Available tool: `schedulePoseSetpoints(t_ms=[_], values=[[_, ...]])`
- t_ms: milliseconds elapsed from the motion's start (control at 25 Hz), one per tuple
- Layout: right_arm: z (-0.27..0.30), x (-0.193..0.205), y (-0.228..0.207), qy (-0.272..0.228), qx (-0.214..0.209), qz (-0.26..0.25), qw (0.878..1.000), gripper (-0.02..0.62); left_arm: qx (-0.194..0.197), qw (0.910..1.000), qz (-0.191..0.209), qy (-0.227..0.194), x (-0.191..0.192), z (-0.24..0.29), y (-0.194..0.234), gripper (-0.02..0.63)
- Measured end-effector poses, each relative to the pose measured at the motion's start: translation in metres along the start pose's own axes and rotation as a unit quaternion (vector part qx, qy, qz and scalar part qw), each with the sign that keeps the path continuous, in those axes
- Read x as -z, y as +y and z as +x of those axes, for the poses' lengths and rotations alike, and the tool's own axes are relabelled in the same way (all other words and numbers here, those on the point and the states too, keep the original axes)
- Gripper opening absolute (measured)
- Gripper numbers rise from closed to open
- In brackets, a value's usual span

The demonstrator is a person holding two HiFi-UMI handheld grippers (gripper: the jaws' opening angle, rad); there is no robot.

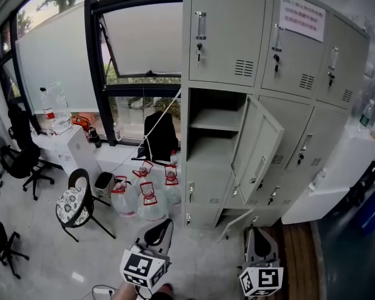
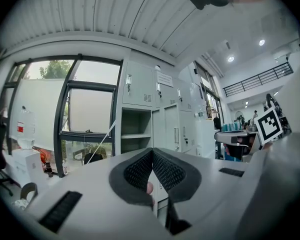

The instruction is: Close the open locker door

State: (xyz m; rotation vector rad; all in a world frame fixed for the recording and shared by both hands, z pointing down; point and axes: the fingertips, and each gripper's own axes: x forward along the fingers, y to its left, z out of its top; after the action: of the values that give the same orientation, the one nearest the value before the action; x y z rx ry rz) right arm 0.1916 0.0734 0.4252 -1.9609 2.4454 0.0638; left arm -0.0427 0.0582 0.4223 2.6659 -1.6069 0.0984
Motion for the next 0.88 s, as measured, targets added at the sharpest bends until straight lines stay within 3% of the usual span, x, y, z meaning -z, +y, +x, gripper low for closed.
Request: schedulePoseSetpoints(t_ms=[480, 880], values=[[0.078, -0.001, -0.025, -0.014, 0.001, -0.008, 1.0, 0.015, 0.002, 0.9999, 0.004, -0.013, -0.007, 0.078, 0.035, 0.021], [0.148, -0.004, -0.054, -0.011, 0.044, -0.016, 0.999, 0.015, 0.052, 0.9987, 0.0, -0.004, -0.015, 0.169, 0.066, 0.021]])
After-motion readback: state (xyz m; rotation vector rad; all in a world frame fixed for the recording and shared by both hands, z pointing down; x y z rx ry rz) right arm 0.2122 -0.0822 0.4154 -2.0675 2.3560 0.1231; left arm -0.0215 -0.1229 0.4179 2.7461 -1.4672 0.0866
